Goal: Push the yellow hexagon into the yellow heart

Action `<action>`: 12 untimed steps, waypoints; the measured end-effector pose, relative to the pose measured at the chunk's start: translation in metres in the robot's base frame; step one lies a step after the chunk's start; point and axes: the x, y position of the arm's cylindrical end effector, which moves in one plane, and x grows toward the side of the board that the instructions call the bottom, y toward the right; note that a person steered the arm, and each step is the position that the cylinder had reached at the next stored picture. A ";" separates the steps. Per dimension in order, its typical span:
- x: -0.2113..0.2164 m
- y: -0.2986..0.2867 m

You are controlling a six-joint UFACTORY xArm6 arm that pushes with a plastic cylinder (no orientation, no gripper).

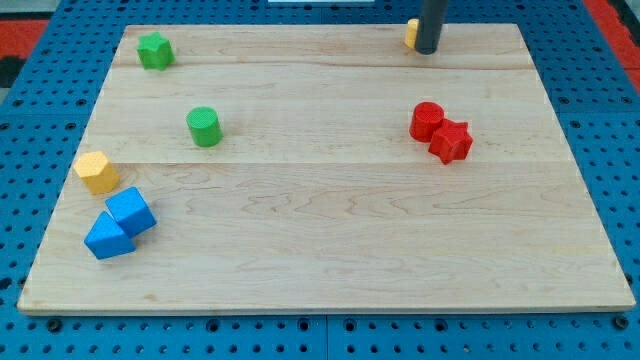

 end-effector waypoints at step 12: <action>0.257 -0.382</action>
